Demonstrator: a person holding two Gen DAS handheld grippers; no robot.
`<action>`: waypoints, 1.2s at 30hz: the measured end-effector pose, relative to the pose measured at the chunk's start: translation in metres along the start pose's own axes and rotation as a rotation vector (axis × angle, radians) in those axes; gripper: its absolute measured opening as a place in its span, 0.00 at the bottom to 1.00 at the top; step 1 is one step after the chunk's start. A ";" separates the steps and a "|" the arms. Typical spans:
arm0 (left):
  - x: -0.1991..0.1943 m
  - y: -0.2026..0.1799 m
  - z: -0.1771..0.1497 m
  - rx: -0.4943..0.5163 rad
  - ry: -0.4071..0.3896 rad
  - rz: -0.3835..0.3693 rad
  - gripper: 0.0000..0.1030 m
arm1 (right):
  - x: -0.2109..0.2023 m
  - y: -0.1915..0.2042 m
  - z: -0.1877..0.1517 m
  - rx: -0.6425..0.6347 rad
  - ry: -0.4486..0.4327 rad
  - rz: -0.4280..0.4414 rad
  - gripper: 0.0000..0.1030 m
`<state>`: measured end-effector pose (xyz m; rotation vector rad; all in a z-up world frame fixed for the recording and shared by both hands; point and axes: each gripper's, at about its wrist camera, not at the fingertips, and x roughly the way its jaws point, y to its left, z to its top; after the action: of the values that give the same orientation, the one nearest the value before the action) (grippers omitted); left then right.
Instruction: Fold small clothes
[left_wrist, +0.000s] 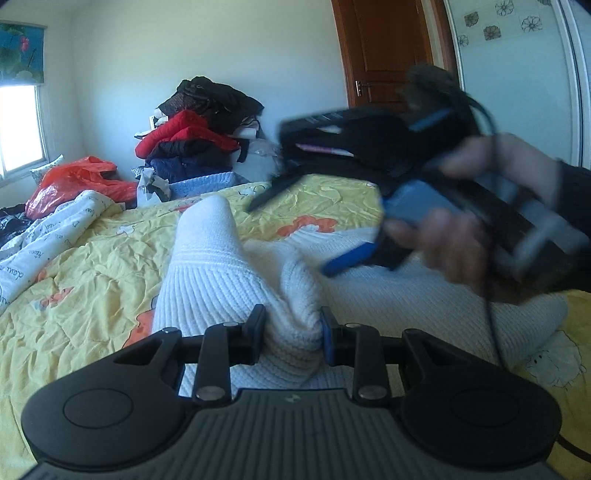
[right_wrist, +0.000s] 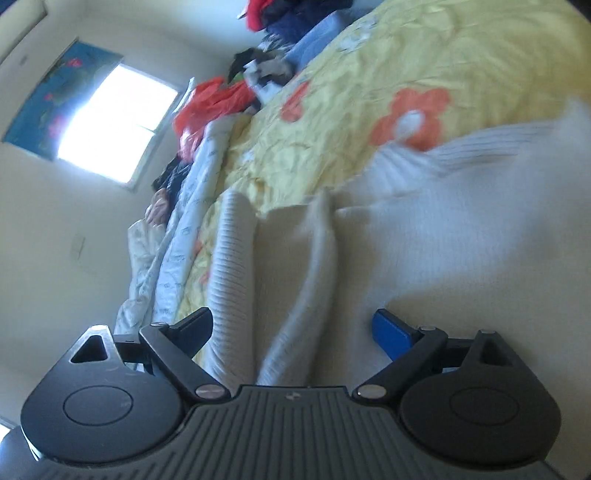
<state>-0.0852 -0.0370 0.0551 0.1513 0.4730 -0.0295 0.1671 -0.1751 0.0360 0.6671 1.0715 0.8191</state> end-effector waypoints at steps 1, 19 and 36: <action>-0.001 0.000 -0.001 -0.001 -0.001 -0.003 0.28 | 0.006 0.003 0.003 0.005 0.015 0.027 0.91; -0.003 -0.023 0.028 -0.059 0.034 -0.243 0.03 | -0.005 0.026 0.000 -0.201 0.019 0.037 0.23; -0.027 -0.003 0.022 -0.044 -0.122 -0.251 0.27 | -0.103 -0.066 -0.028 -0.053 -0.097 -0.041 0.21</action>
<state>-0.0995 -0.0439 0.0867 0.0457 0.3687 -0.2723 0.1315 -0.2950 0.0236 0.6317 0.9695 0.7694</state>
